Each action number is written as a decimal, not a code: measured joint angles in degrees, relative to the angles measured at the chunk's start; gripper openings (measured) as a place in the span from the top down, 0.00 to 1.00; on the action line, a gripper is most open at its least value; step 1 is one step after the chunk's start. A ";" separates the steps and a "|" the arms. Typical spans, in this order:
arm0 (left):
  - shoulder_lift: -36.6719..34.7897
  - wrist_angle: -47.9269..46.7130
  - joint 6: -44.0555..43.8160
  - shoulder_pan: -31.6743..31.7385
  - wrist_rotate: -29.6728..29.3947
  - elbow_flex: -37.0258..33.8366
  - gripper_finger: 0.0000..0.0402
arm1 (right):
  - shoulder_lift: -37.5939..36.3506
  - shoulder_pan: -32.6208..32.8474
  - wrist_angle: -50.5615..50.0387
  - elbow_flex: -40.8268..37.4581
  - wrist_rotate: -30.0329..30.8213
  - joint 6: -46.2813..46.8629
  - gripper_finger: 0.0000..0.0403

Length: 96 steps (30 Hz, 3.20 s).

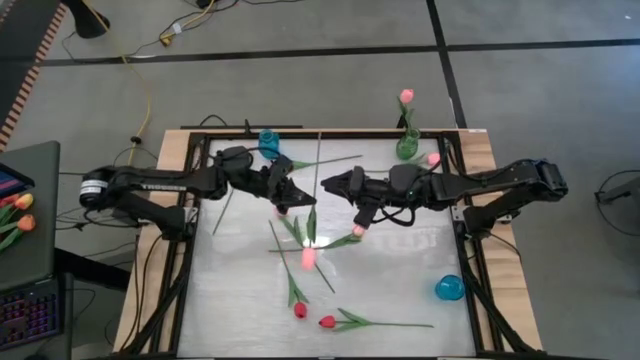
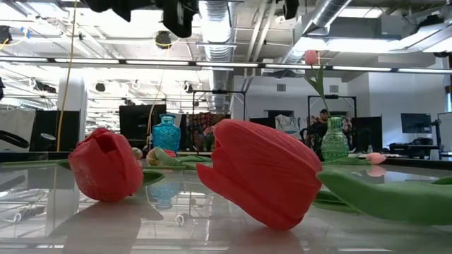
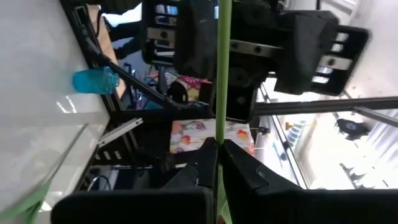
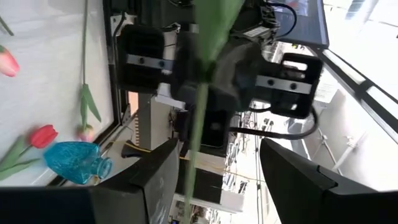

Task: Sort flowers into vase by color
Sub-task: Put the bottom left pink flower into the green vase

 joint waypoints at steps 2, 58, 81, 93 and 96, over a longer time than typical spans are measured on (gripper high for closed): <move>1.19 1.84 -0.58 -0.35 -0.22 0.00 1.00 | 0.00 -0.02 0.05 0.00 -0.04 -0.04 0.38; 3.61 4.77 6.00 0.71 -1.89 0.07 0.76 | 4.59 0.00 1.94 0.02 0.05 10.41 0.93; 3.28 2.91 16.31 10.26 3.23 0.07 0.54 | -13.54 -8.16 -13.44 -0.02 -4.63 68.44 0.93; 3.28 -0.23 21.88 10.26 0.77 0.07 0.54 | -29.56 -30.04 -32.09 -0.82 -7.96 83.65 0.93; 3.28 -0.25 23.18 10.26 -0.05 0.07 0.54 | -33.07 -35.99 -27.26 -5.69 -8.61 84.80 0.93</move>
